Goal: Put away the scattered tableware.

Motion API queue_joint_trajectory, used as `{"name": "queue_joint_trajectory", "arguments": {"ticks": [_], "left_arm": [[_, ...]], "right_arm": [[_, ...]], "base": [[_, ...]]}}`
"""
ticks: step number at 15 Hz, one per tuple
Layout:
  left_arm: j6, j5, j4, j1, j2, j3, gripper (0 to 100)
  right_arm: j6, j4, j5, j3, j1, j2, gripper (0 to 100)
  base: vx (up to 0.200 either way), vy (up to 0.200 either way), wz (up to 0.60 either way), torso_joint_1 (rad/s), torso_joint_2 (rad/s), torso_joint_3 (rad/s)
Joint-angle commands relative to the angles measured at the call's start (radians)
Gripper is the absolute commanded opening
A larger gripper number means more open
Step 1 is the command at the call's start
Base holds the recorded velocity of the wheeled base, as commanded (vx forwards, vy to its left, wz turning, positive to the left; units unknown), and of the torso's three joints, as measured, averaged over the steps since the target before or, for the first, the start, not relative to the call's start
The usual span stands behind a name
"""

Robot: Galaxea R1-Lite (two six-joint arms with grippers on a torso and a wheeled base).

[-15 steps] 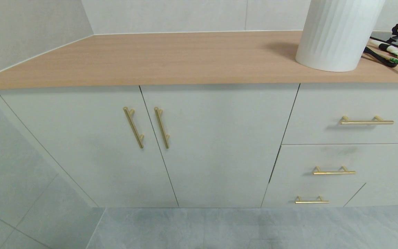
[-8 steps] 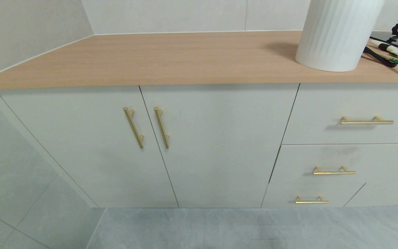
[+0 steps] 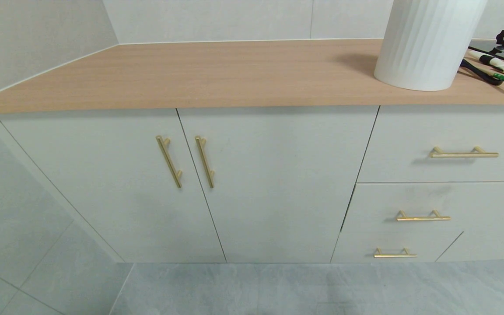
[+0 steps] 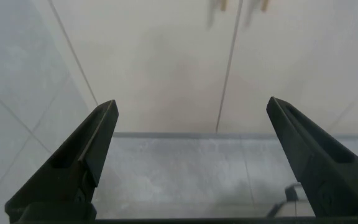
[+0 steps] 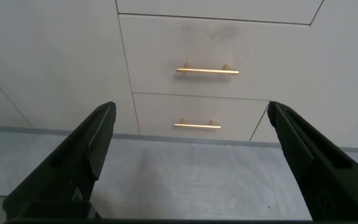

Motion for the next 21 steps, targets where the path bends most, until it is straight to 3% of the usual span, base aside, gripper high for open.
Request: {"name": "queue_joint_trajectory", "arguments": {"ticks": [1,10,16,21], "left_arm": [[0.006,-0.001,0.000,0.000,0.000,0.000,100],[-0.005,0.001,0.000,0.000,0.000,0.000,100],[0.019,-0.001,0.000,0.000,0.000,0.000,100],[0.021,-0.001,0.000,0.000,0.000,0.000,100]], "right_arm": [[0.000,0.004,0.004,0.002,0.000,0.003,100],[0.023,0.004,-0.002,0.002,0.000,0.003,100],[0.021,0.004,-0.002,0.002,-0.001,0.003,100],[0.023,0.004,-0.004,0.002,-0.001,0.003,100]], "base": [[0.000,0.000,0.00,0.000,0.00,0.000],[0.000,0.000,0.00,0.000,0.00,0.000],[0.000,0.000,0.00,0.000,0.00,0.000],[0.000,-0.200,0.00,0.005,0.00,0.000]]}}
